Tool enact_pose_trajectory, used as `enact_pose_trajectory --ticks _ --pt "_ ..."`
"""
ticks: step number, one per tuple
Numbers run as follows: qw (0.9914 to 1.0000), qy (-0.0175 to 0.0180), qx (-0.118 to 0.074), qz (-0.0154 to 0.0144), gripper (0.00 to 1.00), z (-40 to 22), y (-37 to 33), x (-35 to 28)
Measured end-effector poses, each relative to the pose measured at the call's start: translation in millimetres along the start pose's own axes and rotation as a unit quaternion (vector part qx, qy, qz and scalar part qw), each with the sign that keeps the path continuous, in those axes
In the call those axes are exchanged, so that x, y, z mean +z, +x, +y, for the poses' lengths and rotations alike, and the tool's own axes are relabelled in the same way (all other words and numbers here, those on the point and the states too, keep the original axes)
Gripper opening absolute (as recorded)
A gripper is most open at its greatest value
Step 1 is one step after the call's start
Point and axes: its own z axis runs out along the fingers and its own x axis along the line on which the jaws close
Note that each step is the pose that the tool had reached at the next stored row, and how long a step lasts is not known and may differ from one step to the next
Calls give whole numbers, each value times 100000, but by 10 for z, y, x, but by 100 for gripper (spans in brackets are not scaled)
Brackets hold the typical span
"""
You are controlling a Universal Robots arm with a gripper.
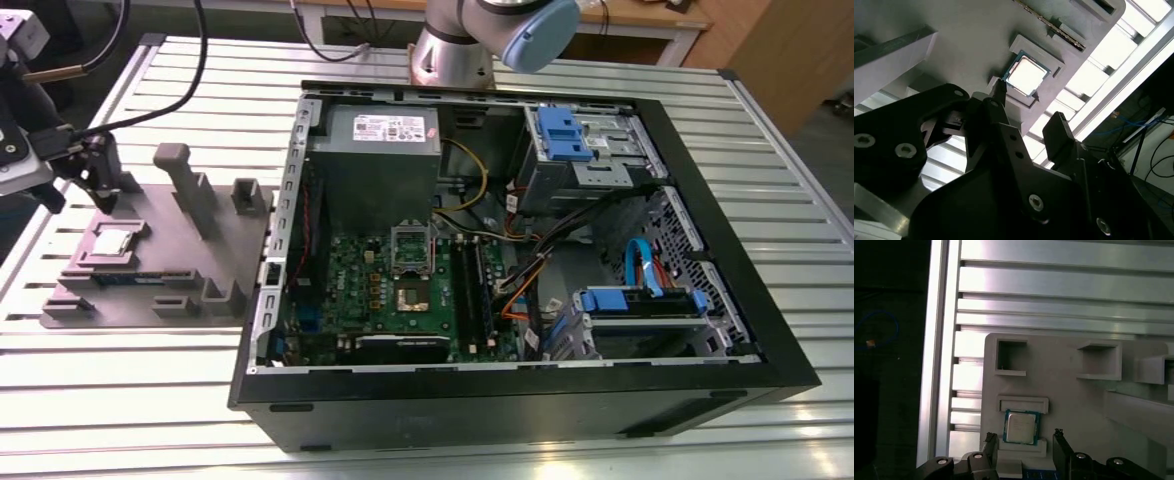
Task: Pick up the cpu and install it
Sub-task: 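Pick up the cpu and move it towards the insertion slot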
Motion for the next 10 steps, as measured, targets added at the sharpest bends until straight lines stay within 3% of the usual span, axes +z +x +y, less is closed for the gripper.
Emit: enact_pose_trajectory --ticks 1,10 --pt "100000 -1 -5 -13 56 0 0 6" --pt "99990 35 1432 -55 56 -6 1 131"
